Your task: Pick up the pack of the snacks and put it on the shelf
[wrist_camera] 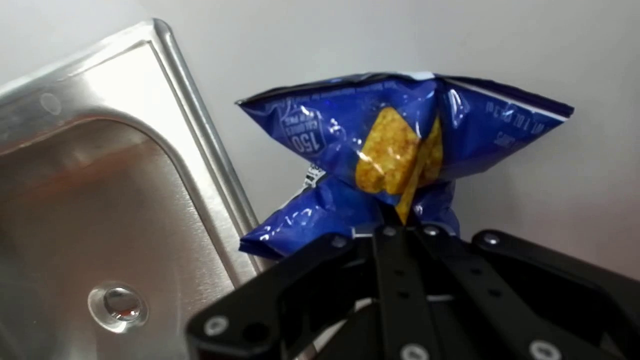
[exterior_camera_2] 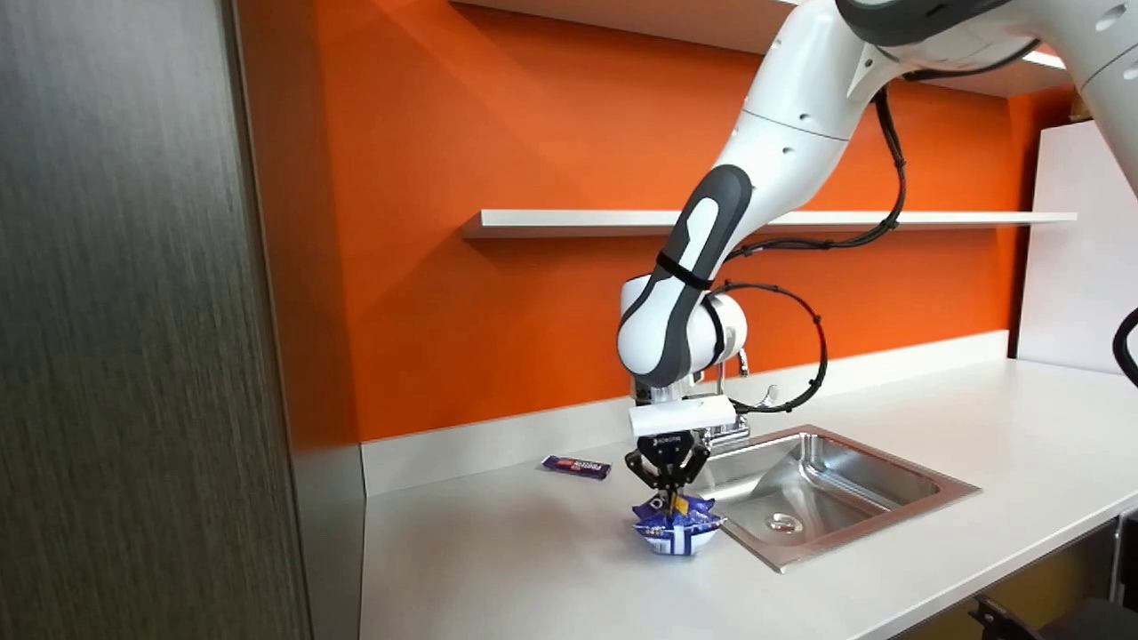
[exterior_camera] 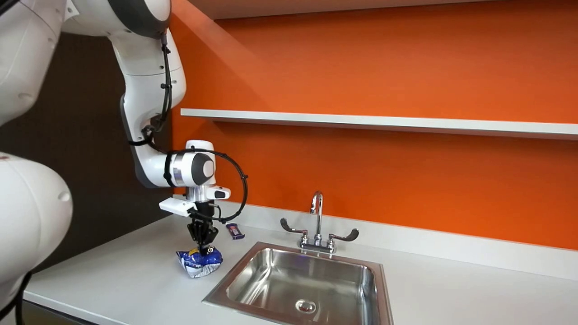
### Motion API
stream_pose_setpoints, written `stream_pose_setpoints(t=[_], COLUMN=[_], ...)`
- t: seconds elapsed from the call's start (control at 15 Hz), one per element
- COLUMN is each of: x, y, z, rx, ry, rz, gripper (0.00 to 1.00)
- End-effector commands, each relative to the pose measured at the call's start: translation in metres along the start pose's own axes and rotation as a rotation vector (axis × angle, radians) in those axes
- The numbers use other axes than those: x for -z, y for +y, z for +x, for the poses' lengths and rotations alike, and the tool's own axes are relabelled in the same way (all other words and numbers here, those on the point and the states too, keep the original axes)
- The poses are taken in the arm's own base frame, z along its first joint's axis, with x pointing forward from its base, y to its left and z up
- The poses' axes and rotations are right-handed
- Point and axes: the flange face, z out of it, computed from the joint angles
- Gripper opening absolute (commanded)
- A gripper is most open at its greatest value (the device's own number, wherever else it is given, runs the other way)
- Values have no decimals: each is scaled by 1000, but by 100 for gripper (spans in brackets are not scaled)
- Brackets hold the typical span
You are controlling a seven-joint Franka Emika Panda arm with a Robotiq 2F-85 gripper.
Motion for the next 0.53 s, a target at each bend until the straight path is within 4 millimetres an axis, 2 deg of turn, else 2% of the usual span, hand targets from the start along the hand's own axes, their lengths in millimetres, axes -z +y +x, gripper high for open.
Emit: stream_pose_setpoints(t=[0.0, 0.27, 0.47], x=[29, 63, 88], y=[1, 5, 14], z=[-2, -12, -29], rx=[35, 77, 95], ry=[27, 43, 37], rz=[-11, -7, -10], gripper=[0, 0, 0])
